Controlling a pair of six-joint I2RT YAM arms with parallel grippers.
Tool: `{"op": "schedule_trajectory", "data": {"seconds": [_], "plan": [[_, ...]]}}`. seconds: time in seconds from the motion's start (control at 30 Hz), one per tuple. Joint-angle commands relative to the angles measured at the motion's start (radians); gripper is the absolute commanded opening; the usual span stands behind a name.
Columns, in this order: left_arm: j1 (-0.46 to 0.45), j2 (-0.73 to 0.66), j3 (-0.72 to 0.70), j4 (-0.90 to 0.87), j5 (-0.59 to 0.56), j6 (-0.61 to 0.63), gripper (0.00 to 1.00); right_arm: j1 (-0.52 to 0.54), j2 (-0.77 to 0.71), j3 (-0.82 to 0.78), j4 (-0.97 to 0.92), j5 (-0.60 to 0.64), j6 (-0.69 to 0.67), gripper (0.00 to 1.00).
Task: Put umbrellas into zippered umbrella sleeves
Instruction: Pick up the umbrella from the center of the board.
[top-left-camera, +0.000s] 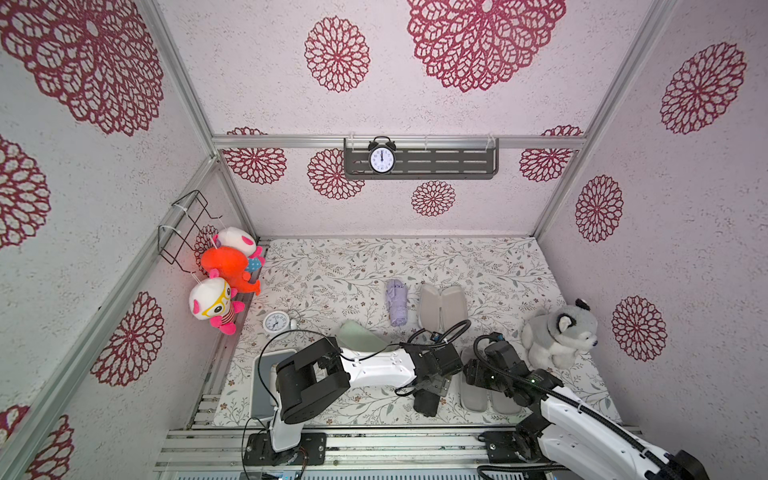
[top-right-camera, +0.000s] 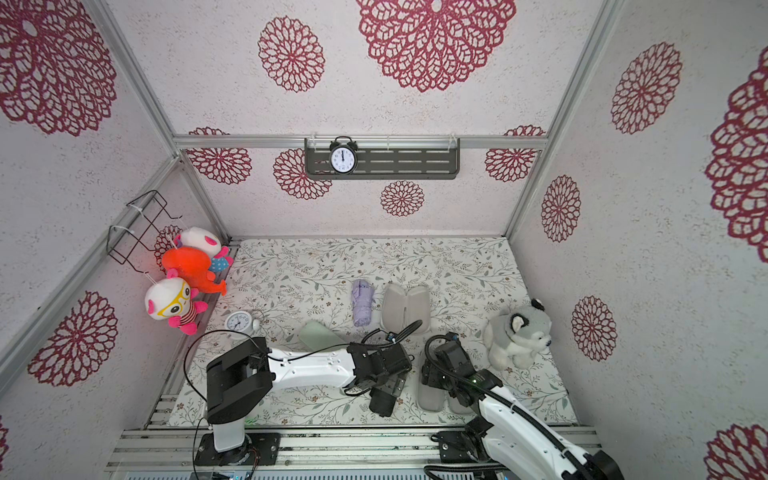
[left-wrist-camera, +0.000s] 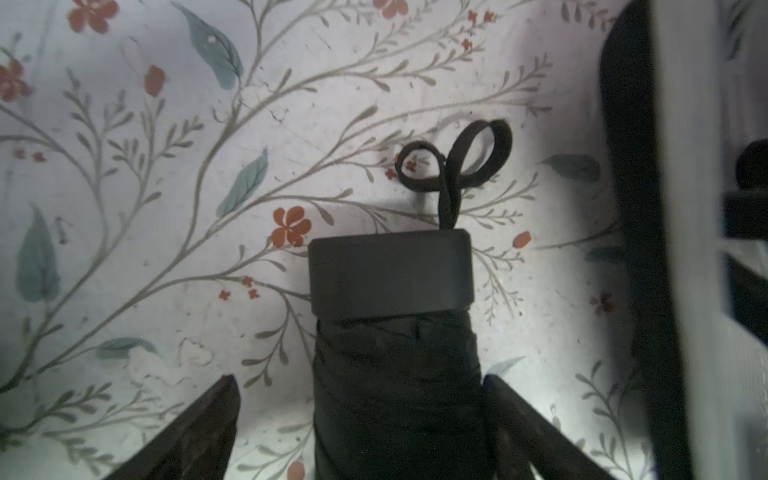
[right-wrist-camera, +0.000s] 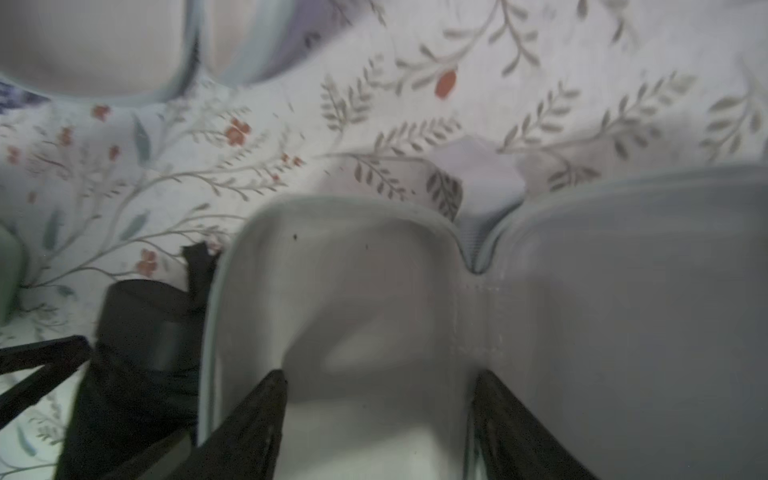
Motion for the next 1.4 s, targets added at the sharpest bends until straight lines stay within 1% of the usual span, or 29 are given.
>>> {"op": "schedule_trajectory", "data": {"seconds": [0.0,0.07,0.13,0.17,0.2,0.27,0.37,0.5,0.6,0.67,0.7,0.77,0.87,0.93,1.0,1.1,1.27,1.3,1.37], "plan": [[-0.009,0.022,-0.02,-0.012,0.02,-0.005,0.94,0.009,0.041,-0.05,0.089,-0.059,0.034,0.82],[-0.009,0.02,-0.038,0.004,0.023,-0.011,0.94,0.009,0.06,-0.067,0.144,-0.073,0.035,0.83],[-0.006,0.023,-0.037,-0.012,0.019,-0.008,0.92,0.009,0.09,-0.077,0.21,-0.115,0.034,0.83],[0.002,0.023,-0.037,-0.016,0.008,-0.005,0.89,0.01,0.107,-0.081,0.242,-0.135,0.033,0.81],[0.011,0.064,-0.044,-0.019,0.007,-0.006,0.86,0.012,0.123,-0.084,0.268,-0.142,0.034,0.81],[0.037,0.063,-0.081,-0.021,0.021,-0.013,0.8,0.016,0.161,-0.089,0.312,-0.139,0.045,0.81],[0.072,-0.023,-0.216,0.012,0.02,-0.043,0.74,0.063,0.195,-0.09,0.376,-0.121,0.082,0.81],[0.092,-0.112,-0.338,0.015,0.008,-0.075,0.72,0.153,0.223,-0.044,0.411,-0.058,0.133,0.81],[0.107,-0.153,-0.368,0.009,0.0,-0.071,0.72,0.241,0.257,-0.002,0.46,-0.007,0.173,0.82],[0.126,-0.163,-0.378,0.052,0.03,-0.065,0.73,0.262,0.276,0.017,0.484,-0.003,0.174,0.84],[0.128,-0.162,-0.374,0.074,0.042,-0.063,0.75,0.262,0.271,0.025,0.482,-0.002,0.17,0.84],[0.125,-0.148,-0.352,0.068,0.051,-0.063,0.82,0.262,0.239,0.045,0.449,0.026,0.158,0.84],[0.109,-0.129,-0.323,0.014,0.022,-0.081,0.91,0.261,0.151,0.08,0.374,0.064,0.123,0.84],[0.103,-0.117,-0.318,0.006,0.032,-0.084,0.91,0.261,0.106,0.114,0.304,0.095,0.099,0.84],[0.098,-0.094,-0.311,0.01,0.049,-0.084,0.88,0.258,0.074,0.143,0.238,0.144,0.08,0.85],[0.088,-0.068,-0.294,0.012,0.068,-0.088,0.76,0.253,0.058,0.163,0.181,0.186,0.058,0.85],[0.082,-0.1,-0.28,-0.014,0.048,-0.083,0.63,0.236,0.018,0.153,0.099,0.291,0.04,0.86],[0.088,-0.11,-0.278,-0.021,0.043,-0.08,0.61,0.22,0.008,0.143,0.097,0.293,0.03,0.87],[0.104,-0.14,-0.276,-0.021,0.031,-0.072,0.58,0.161,-0.034,0.114,0.112,0.257,0.01,0.87]]}}
